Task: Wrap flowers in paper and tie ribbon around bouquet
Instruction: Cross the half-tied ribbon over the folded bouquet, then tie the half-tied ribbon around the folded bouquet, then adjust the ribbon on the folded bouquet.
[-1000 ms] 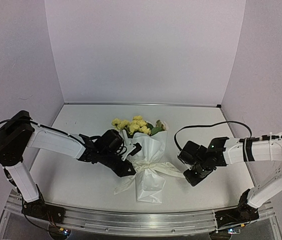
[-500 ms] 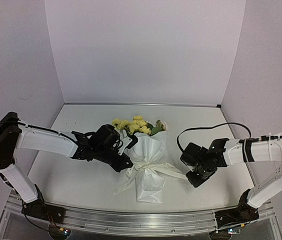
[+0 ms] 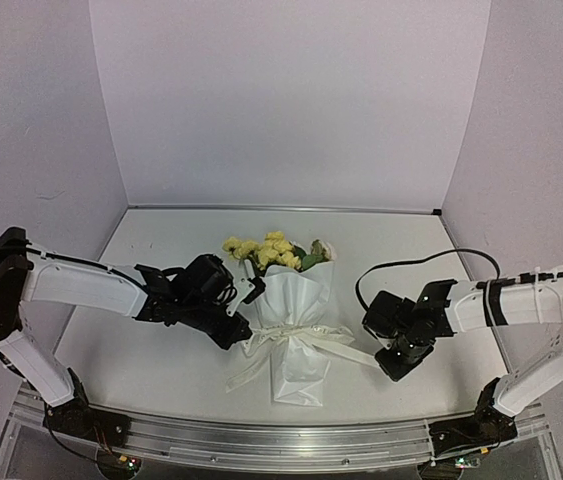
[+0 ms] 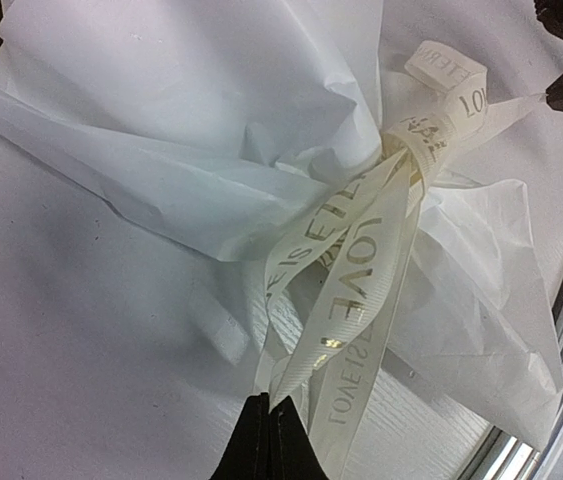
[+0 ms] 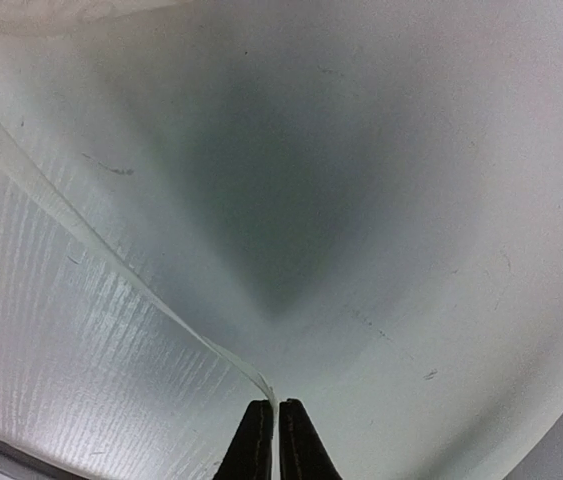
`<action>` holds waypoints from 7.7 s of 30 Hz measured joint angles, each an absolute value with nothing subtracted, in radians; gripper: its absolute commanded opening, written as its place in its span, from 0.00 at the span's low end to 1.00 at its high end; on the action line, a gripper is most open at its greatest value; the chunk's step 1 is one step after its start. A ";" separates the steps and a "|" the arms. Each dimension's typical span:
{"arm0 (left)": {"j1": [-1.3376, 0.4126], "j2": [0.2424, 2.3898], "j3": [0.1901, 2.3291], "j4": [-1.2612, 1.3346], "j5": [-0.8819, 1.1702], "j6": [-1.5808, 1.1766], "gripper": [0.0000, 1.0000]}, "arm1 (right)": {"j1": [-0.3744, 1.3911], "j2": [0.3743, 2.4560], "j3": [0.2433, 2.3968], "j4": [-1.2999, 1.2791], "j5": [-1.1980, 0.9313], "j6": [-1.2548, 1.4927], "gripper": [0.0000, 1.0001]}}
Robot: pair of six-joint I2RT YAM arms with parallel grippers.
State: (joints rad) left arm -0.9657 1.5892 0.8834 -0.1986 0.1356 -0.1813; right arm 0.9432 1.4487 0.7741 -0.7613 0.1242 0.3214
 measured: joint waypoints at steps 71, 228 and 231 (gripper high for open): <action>-0.852 1.529 0.869 -0.211 0.209 -0.132 0.00 | 0.875 1.739 1.032 -0.464 -0.163 0.110 0.00; -0.897 1.576 0.830 -0.150 -0.050 -0.623 0.29 | 0.950 1.617 1.127 -0.799 -0.038 0.479 0.35; -0.871 1.547 0.825 -0.173 -0.062 -0.611 0.42 | 0.950 1.627 1.146 -0.801 -0.047 0.475 0.37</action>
